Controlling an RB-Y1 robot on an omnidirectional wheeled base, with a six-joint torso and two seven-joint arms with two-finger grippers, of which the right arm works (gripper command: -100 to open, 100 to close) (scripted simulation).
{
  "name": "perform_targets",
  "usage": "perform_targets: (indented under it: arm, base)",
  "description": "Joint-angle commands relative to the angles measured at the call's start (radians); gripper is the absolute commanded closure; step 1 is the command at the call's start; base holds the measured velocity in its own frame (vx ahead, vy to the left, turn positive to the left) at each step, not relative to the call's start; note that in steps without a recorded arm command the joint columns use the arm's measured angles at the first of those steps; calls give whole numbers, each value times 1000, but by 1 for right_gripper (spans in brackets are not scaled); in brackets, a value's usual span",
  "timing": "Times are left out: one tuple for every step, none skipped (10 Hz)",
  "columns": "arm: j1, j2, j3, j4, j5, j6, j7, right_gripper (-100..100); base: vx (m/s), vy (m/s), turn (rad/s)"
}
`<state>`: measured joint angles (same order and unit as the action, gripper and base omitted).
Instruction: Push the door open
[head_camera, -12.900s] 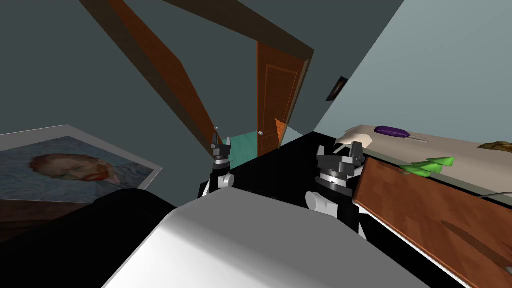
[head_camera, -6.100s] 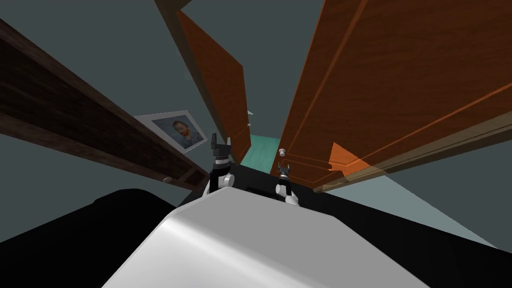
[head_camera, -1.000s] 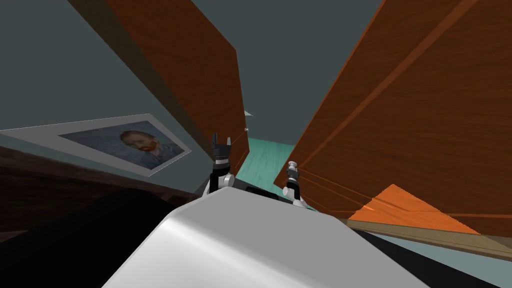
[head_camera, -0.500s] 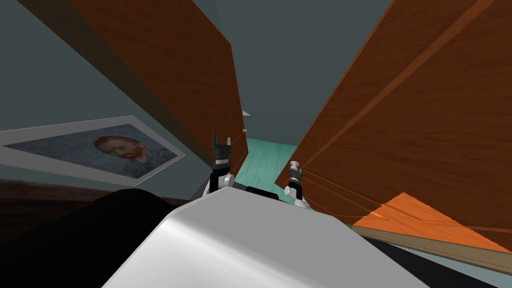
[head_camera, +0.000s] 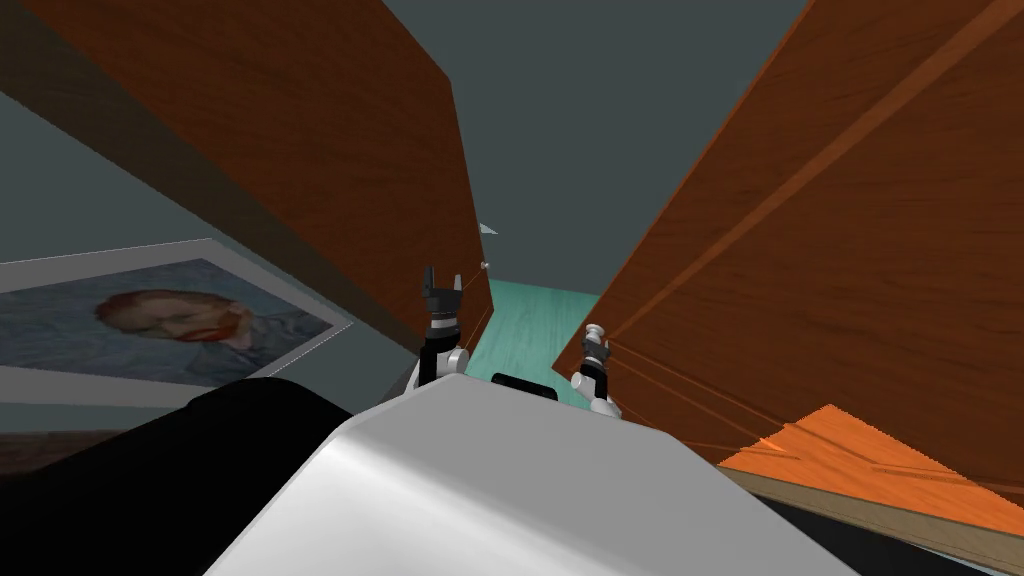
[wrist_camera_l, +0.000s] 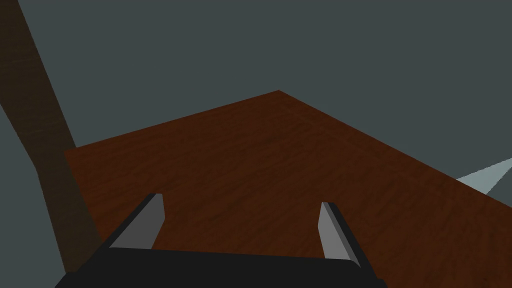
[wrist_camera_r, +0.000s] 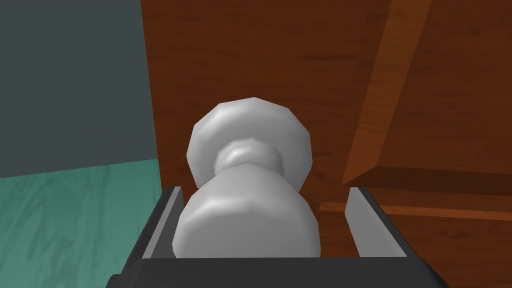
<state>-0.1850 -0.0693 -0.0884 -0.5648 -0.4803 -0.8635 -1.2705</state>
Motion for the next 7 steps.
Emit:
perform_targets:
  arm:
    - [3,-14,-30,-13,-17,-5,7,100]
    - [2,-14,-41,-12,-25,-5,10,100]
    - [2,-14,-41,30,-25,-5,10,100]
    - [2,-14,-41,14,-25,-5,10,100]
    - [2,-14,-41,-12,-25,-5,10,100]
    - [1,-13,-61,-11,-38,-6,15,100]
    - [0,-11,-70,-10,-44,-6,18,100]
  base:
    - [196,63,-49]
    - [209,31,-60]
    - [151,-2,-10]
    - [46,-9,4]
    - [-14,-8,16]
    - [131,13,-102]
    - [222,53,-95]
